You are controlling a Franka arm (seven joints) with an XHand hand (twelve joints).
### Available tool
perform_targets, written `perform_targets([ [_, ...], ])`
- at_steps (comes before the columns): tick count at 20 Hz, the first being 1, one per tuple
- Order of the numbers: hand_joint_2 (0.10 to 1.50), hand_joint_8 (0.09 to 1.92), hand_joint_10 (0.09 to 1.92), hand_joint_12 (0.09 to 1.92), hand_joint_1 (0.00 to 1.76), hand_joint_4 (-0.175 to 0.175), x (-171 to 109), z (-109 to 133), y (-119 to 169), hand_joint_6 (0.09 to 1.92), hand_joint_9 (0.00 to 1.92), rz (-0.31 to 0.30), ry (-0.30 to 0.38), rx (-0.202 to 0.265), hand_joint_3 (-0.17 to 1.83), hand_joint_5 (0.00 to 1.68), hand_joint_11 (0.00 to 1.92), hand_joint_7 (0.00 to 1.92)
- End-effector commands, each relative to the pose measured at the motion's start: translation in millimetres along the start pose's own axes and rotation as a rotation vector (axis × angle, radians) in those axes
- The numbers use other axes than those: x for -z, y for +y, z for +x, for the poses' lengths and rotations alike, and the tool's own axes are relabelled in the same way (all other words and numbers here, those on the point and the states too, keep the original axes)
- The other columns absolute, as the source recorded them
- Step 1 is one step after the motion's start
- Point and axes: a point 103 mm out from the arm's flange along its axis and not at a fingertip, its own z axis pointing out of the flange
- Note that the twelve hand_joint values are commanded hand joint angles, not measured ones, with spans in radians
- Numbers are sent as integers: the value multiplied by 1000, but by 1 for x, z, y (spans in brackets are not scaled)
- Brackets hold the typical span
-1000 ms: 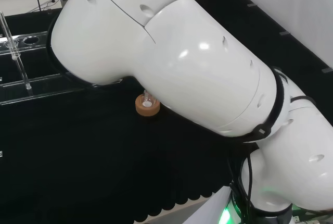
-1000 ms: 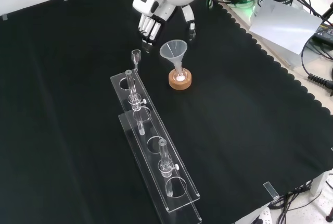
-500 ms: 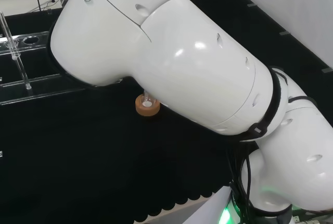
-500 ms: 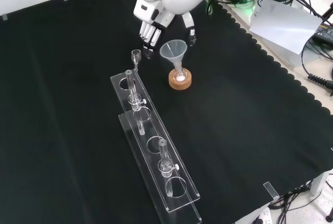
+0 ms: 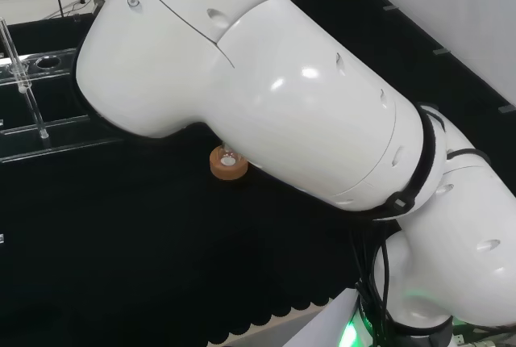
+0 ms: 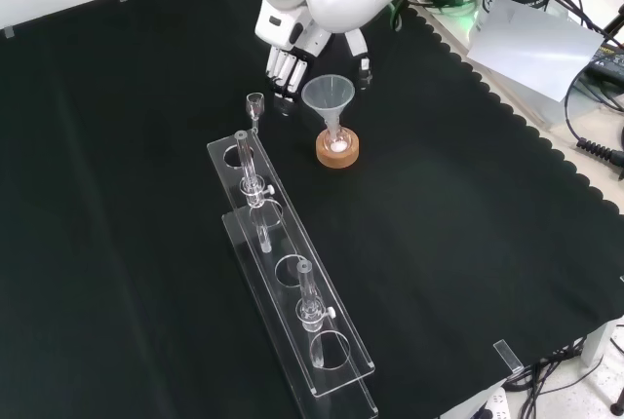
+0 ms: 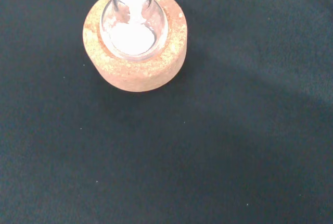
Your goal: Remove the funnel from the round-bottom flask.
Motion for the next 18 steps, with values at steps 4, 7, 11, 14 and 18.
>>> perform_targets([
  [4,646,707,721,1410,548,-56,6,4,-4,87,389,-15,-4,5,339,174,421,68],
  [7,648,707,718,1410,552,-57,6,6,-5,87,398,-10,-2,10,340,180,424,73],
  [11,651,707,716,1408,559,-58,2,9,-3,87,412,3,-3,11,341,185,426,76],
  [14,653,706,712,1407,563,-58,-1,11,-1,87,418,9,-4,16,342,186,427,77],
  [18,654,704,705,1404,568,-59,-2,13,2,87,423,17,-11,23,343,187,428,78],
])
